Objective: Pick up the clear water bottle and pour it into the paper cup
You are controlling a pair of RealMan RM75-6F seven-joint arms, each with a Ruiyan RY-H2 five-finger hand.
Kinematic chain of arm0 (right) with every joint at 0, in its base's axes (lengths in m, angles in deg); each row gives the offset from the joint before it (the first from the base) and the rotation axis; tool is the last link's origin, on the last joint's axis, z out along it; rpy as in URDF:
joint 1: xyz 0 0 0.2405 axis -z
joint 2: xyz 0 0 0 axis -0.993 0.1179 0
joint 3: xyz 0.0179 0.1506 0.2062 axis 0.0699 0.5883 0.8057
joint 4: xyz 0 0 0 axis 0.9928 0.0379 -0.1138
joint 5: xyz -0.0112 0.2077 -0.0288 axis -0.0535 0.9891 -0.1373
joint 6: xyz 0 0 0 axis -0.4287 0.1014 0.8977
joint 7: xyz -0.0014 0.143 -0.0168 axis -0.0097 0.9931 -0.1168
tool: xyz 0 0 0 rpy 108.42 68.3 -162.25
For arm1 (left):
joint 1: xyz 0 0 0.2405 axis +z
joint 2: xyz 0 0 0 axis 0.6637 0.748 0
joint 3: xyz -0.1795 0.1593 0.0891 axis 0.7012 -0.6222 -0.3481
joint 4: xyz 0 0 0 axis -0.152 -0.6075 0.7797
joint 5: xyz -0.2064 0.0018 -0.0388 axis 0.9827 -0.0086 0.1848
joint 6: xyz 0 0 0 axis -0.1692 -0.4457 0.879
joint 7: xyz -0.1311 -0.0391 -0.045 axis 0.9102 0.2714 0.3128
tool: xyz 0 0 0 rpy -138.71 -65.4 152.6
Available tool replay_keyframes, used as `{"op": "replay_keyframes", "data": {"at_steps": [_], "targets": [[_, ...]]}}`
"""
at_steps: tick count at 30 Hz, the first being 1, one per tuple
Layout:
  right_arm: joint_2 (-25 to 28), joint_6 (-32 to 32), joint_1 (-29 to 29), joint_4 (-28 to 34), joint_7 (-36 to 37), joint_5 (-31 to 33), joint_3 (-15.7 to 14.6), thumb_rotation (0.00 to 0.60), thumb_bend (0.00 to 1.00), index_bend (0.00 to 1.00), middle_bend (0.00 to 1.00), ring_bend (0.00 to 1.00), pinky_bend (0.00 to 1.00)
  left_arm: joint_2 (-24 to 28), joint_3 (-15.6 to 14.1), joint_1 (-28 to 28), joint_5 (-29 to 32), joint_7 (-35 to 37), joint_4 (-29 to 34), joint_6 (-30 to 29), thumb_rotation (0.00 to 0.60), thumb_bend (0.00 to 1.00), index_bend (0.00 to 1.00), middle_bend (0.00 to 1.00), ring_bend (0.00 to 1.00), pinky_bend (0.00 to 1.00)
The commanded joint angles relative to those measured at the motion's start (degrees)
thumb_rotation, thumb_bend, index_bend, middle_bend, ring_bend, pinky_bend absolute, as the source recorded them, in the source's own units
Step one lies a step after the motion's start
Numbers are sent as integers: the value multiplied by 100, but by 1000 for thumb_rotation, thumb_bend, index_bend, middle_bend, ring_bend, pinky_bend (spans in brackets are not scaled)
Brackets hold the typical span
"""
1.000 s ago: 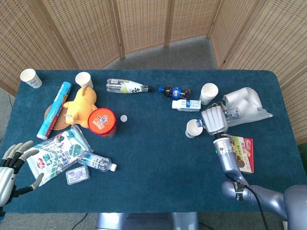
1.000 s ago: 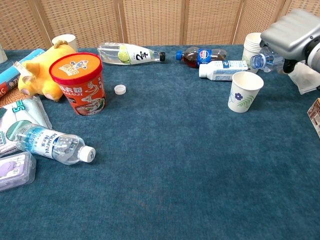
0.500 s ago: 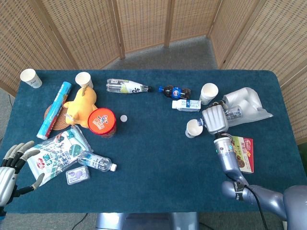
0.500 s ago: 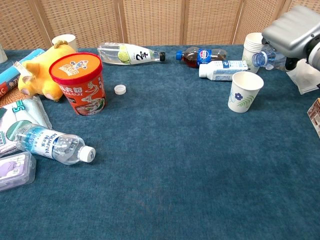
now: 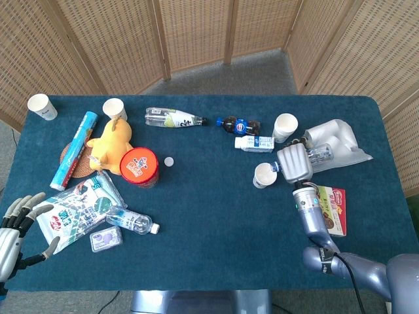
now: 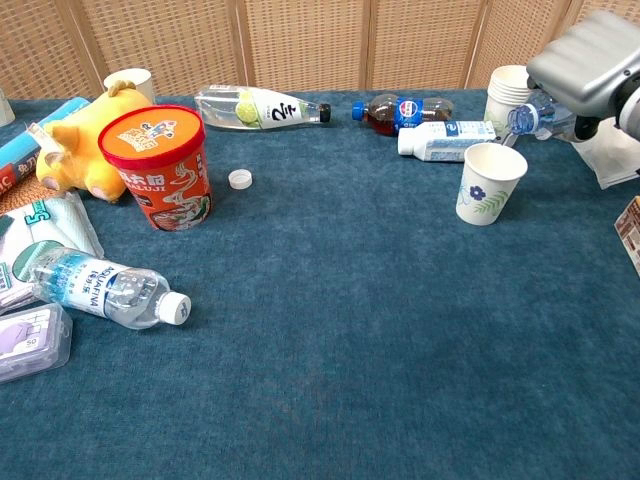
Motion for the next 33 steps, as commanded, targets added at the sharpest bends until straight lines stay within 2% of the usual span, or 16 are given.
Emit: {"op": "replay_keyframes", "data": {"at_steps": [1, 17, 33], "targets": [[0, 13, 8, 4, -20, -19, -2, 600, 316, 695, 699, 589, 617, -2, 3, -1, 3, -1, -2, -1, 443, 385, 209, 119, 0, 0], [-4, -79, 54, 205, 72, 168, 159, 600, 308, 692, 698, 590, 617, -8, 7, -6, 23, -5, -11, 17, 444, 385, 208, 118, 0, 0], [408, -432, 251, 1099, 1373, 940, 724, 600, 306, 691, 695, 591, 603, -44, 28, -58, 22, -74, 51, 80, 445, 385, 208, 118, 0, 0]]}}
